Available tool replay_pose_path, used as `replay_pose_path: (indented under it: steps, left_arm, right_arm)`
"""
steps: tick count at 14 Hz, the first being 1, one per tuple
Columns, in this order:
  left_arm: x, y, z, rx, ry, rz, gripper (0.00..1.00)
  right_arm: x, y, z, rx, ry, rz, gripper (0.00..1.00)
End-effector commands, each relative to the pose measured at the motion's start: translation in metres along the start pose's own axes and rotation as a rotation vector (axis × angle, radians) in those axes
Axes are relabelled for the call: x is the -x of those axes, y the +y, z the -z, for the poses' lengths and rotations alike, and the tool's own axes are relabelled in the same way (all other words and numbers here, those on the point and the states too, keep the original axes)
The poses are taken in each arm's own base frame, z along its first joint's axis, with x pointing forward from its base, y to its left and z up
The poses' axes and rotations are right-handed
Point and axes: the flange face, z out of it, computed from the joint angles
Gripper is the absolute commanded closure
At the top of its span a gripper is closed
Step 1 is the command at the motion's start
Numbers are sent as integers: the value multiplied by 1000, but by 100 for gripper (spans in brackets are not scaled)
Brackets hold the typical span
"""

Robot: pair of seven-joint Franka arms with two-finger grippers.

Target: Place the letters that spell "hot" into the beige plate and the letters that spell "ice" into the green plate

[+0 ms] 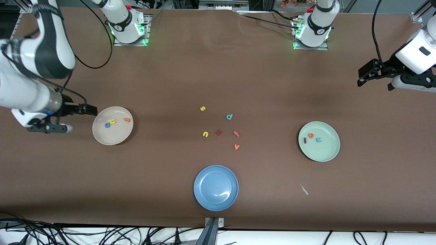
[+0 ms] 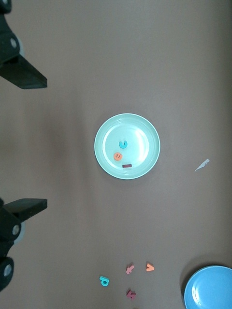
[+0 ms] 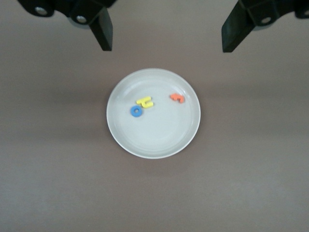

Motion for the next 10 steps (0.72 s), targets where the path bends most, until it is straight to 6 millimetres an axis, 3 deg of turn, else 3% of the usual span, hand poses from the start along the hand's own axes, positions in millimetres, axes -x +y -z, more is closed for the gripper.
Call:
replay_pose_path:
  steps: [1, 4, 7, 10]
  left_arm:
    - [-2, 3, 6, 21, -5, 5, 0]
    - [-2, 3, 6, 21, -5, 5, 0]
    - [-2, 3, 6, 21, -5, 5, 0]
    - [-2, 3, 6, 21, -6, 5, 0]
  right_arm:
    - [47, -2, 54, 21, 13, 30, 0]
    - [79, 6, 83, 28, 2, 19, 0]
    - [95, 11, 99, 59, 42, 18, 0]
    - [102, 14, 98, 83, 130, 27, 0]
